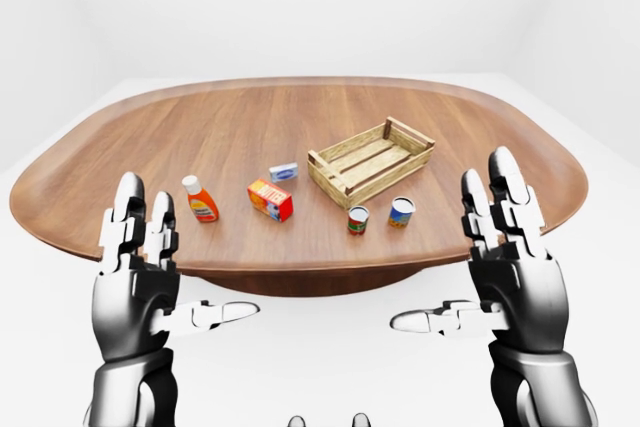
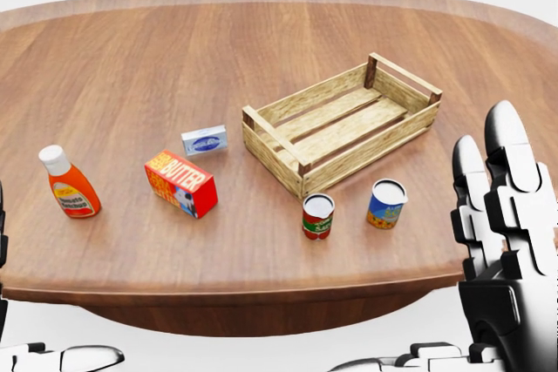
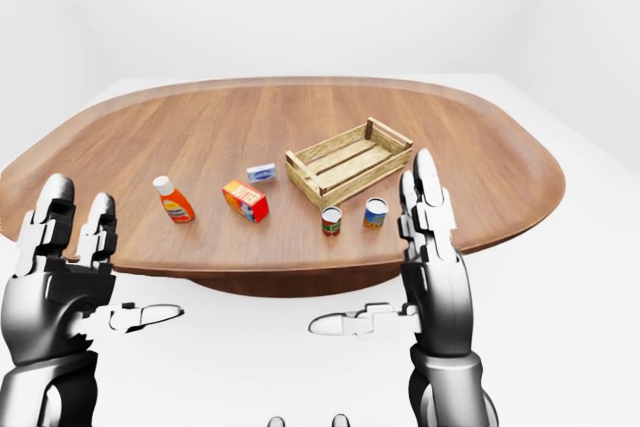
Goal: Pick up the tomato sauce, and put it in the wooden tray.
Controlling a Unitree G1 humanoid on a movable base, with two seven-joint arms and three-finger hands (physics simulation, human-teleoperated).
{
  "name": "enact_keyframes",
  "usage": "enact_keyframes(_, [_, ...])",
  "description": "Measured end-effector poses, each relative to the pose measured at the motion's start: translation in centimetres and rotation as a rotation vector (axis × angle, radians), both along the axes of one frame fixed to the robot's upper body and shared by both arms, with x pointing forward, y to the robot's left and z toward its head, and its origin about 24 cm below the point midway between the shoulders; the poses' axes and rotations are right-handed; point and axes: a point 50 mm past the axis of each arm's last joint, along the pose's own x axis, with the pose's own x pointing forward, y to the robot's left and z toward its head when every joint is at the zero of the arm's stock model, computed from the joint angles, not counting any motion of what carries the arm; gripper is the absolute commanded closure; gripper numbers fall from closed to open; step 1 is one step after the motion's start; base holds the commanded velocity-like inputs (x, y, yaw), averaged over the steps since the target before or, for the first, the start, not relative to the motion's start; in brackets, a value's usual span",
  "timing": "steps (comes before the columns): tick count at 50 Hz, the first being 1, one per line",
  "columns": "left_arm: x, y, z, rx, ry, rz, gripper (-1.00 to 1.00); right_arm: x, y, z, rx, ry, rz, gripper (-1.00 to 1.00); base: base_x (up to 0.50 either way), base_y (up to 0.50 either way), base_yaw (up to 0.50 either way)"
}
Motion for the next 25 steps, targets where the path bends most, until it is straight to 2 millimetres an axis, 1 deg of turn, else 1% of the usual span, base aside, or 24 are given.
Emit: enact_keyframes(25, [-0.2,0.04,0.17,-0.001,-0.008,-0.001,-1.0,-0.32,0.07,0.17,-0.007,-0.002,0.031,-1.0,0.5,0.0,0.0])
